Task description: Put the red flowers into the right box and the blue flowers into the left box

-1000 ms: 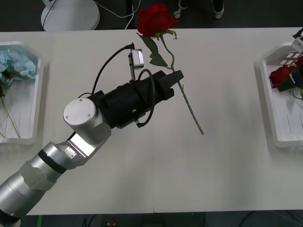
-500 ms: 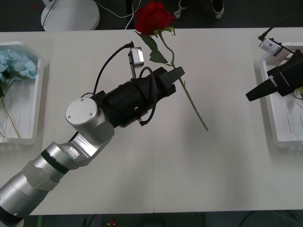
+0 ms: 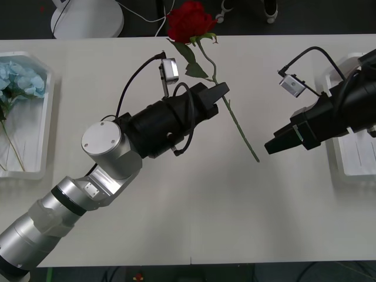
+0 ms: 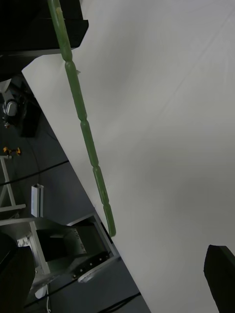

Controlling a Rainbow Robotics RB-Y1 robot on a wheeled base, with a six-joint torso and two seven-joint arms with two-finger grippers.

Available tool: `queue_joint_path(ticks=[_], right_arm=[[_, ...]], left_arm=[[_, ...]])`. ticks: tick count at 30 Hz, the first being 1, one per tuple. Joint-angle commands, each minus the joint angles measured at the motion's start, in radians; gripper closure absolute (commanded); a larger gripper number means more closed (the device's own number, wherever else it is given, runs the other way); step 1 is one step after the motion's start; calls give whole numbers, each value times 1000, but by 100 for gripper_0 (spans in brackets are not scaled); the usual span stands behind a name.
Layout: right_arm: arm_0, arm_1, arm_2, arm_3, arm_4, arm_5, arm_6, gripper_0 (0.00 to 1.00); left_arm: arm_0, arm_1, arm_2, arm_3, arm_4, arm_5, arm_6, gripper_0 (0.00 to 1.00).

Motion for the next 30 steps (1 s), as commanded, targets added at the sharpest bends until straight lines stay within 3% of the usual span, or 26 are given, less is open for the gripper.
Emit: queue_joint_path(ticks=[1, 10, 12, 13, 15, 16, 19, 30], right_arm=[[10, 71, 26, -33, 24, -40, -33, 0], [10, 150, 72, -31, 81, -146, -56, 0], [10, 152, 72, -33, 81, -149, -59, 8], [10, 155, 74, -33, 79, -149, -59, 16], [10, 155, 81, -33, 78, -149, -62, 50], [10, 155, 83, -33, 76, -149, -65, 72], [10, 155, 93, -33, 74, -154, -72, 97], [10, 160, 98, -33, 76, -163, -88, 100]], left_arm=[[-42, -25, -16, -43, 21, -12, 23, 100], [-42, -24, -15, -44, 25, -18, 23, 100], [-41, -25, -15, -43, 25, -16, 23, 100], [-42, -25, -15, -43, 24, -16, 23, 100], [-42, -25, -15, -44, 25, -16, 23, 100], [-42, -25, -15, -43, 25, -16, 23, 100], [-42, -25, -15, -44, 25, -18, 23, 100], [-41, -25, -15, -43, 28, -22, 23, 100]])
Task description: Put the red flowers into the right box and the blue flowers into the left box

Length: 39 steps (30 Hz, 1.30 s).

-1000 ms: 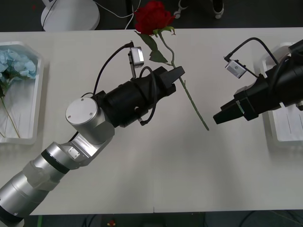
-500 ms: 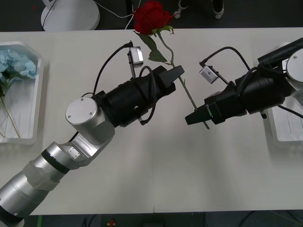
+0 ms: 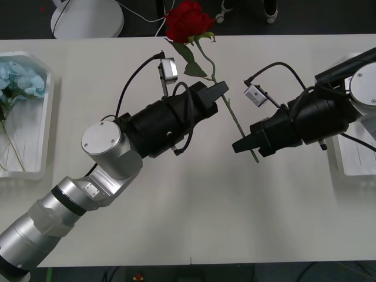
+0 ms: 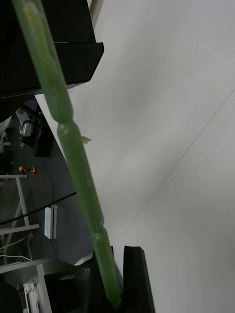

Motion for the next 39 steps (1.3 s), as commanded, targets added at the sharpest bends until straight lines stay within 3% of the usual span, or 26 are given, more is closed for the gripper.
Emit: queue_joint_path(ticks=[1, 8, 10, 13, 14, 15, 26, 33, 39], right_arm=[[5, 19, 5, -32, 0, -13, -36, 100], [5, 19, 5, -31, 2, -16, -39, 100], [5, 17, 5, -32, 2, -16, -42, 100], [5, 11, 5, -31, 2, -16, -43, 100], [5, 10, 5, -32, 2, -16, -43, 100], [5, 10, 5, -31, 2, -16, -45, 100], [5, -10, 3, -31, 3, -27, -55, 100], [5, -50, -4, -23, 30, -32, -74, 100], [5, -109, -26, 31, 57, -32, -91, 100]], left_arm=[[-41, -25, -15, -43, 13, -12, 23, 100], [-41, -24, -15, -43, 15, -14, 23, 100], [-41, -24, -16, -43, 23, -14, 23, 93], [-39, -22, -15, -43, 26, -14, 23, 36], [-38, -17, -15, -43, 26, -14, 21, 12], [-36, -13, -13, -43, 26, -14, 20, 1], [41, 85, 27, -129, 24, -6, 9, 0], [133, 251, 103, -236, -5, 23, -5, 0], [166, 371, 211, -244, -117, 189, -19, 0]])
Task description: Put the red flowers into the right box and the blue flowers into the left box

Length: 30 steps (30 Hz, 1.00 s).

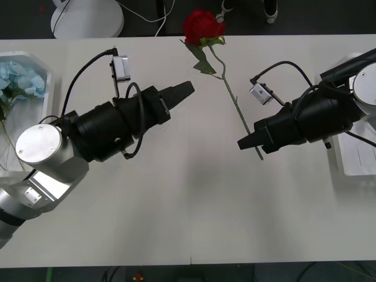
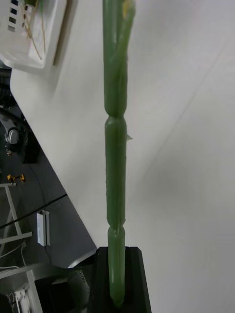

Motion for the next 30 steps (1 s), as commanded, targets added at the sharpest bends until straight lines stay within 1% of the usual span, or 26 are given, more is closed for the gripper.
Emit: queue_joint_path(ticks=[1, 2, 4, 5, 7, 10, 14, 16, 19, 22, 24, 27, 30], right_arm=[[3, -92, -36, 40, 25, -9, -50, 100], [3, -101, -42, 50, 31, -9, -52, 100], [-5, -140, -72, 92, 58, 4, -58, 100], [-6, -149, -80, 106, 63, 8, -59, 100], [-17, -196, -108, 166, 90, 19, -61, 100], [-23, -271, -137, 231, 123, 20, -52, 100], [-25, -345, -181, 293, 183, 20, -42, 100], [-25, -391, -197, 339, 268, 20, -32, 100], [-25, -434, -207, 395, 344, 16, 1, 100], [-23, -460, -212, 448, 411, 4, 50, 100], [-23, -474, -211, 514, 452, -19, 90, 100], [-23, -476, -211, 603, 499, -46, 133, 100], [-19, -469, -209, 682, 554, -88, 177, 100]], left_arm=[[32, 116, 123, -42, -116, 145, -22, 0], [30, 122, 135, -42, -134, 168, -25, 0], [30, 150, 197, -40, -188, 269, -31, 0], [32, 158, 214, -40, -200, 292, -32, 0], [32, 188, 270, -37, -232, 390, -37, 0], [30, 236, 322, -37, -244, 481, -49, 0], [27, 297, 349, -37, -226, 535, -115, 0], [26, 329, 349, -37, -211, 555, -169, 0], [20, 351, 350, -36, -197, 578, -244, 0], [18, 354, 350, -30, -186, 602, -308, 0], [17, 354, 349, -30, -185, 630, -361, 0], [17, 355, 350, -30, -183, 657, -397, 0], [15, 362, 350, -31, -178, 657, -416, 0]])
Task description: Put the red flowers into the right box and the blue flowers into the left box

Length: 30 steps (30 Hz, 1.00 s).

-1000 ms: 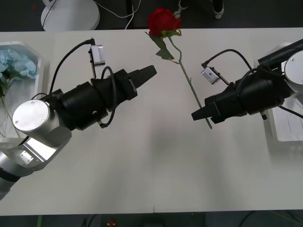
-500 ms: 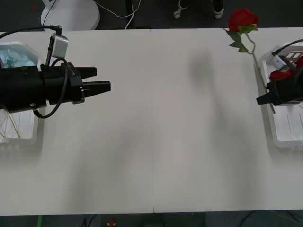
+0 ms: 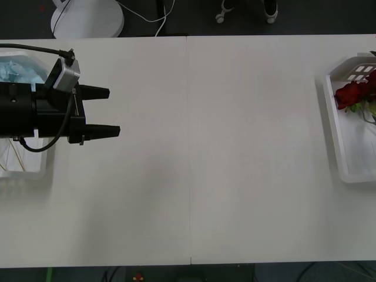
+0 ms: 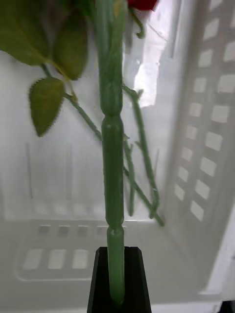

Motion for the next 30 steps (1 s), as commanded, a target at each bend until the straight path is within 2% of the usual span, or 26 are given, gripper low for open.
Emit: queue_joint_path(ticks=[1, 5, 13, 18, 20, 23, 26, 30], right_arm=[[-18, -39, -21, 108, 84, -62, 72, 100], [-19, 0, -19, 167, 175, -82, 96, 100], [-18, 108, -19, 169, 348, -94, 76, 100], [-18, 132, -19, 169, 351, -108, 64, 98], [-19, 132, -21, 169, 345, -106, 63, 68], [-21, 122, -41, 169, 345, -109, 66, 44], [-24, 100, -89, 167, 339, -109, 79, 31], [-30, 71, -174, 140, 328, -109, 101, 28]], left_arm=[[-7, 45, 22, -23, 21, 11, -56, 0], [-10, 45, 22, -25, 18, 11, -58, 0], [-10, 43, 21, -23, 12, 35, -61, 0], [-10, 37, 21, -14, 10, 29, -51, 0], [-10, 34, 21, -11, 10, 29, -50, 0], [-10, 34, 21, -11, 10, 29, -50, 0], [-10, 34, 21, -11, 10, 29, -50, 0], [-10, 34, 21, -11, 10, 29, -50, 0]])
